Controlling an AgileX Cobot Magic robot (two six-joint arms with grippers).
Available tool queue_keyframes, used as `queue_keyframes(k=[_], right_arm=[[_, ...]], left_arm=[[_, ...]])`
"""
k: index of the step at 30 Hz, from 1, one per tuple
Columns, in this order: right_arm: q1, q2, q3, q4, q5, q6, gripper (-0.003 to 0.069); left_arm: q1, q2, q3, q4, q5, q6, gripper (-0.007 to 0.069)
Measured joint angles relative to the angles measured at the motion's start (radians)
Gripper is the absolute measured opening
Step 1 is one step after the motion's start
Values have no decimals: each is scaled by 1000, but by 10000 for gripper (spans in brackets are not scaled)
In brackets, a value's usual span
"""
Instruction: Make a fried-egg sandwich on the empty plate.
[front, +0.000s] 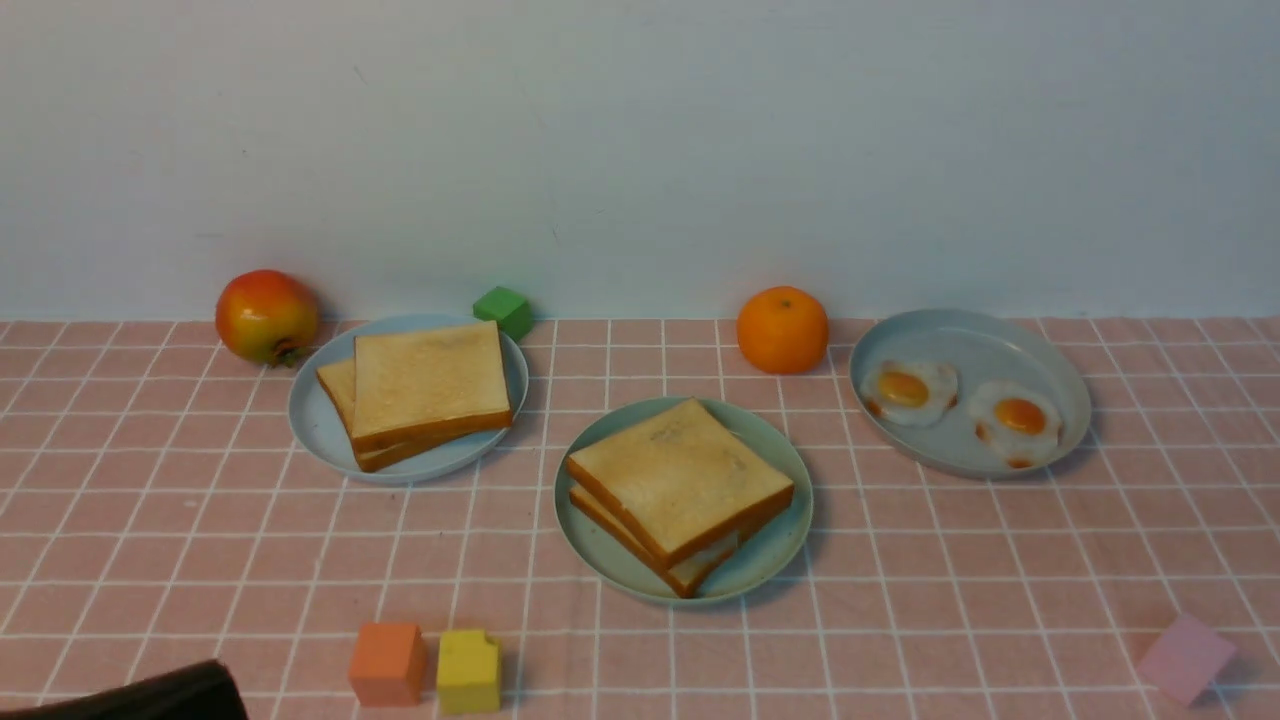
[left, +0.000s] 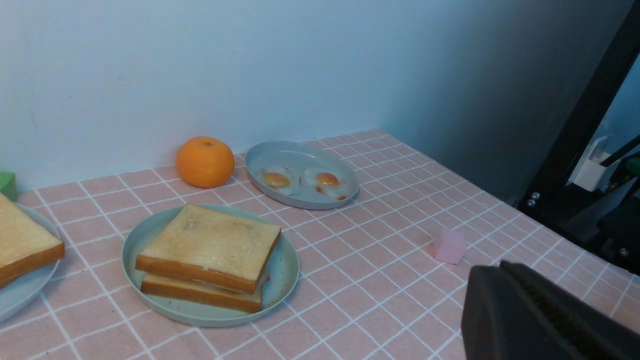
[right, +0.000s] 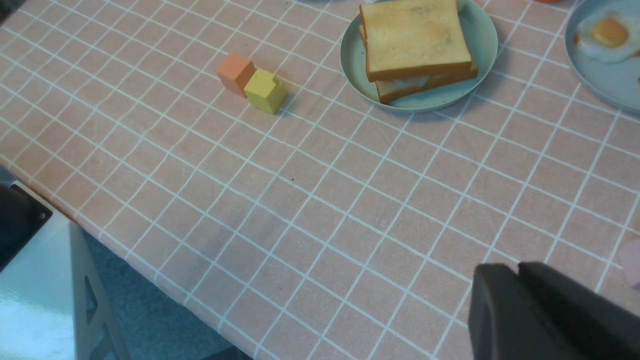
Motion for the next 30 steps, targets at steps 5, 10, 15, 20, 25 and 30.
queue_keyframes(k=[5,10,15,20,25,30], right_arm=[[0,0,0,0,0,0,92],[-11,-1,0,1,0,0,93],[-193,-26,0,17,0,0,93],[-415,-80,6,20,-6,-5,90],[-648,-201,208,89,-242,-169,1],[-868,-401,714,211,-720,-323,-7]], left_arm=[[0,-50,39,-4,49,0,12],[0,-52,58,-5,98,0,12],[0,-52,62,-5,148,0,12],[0,-52,62,-5,175,0,12],[0,-52,62,-5,181,0,12],[0,-52,62,-5,181,0,12]])
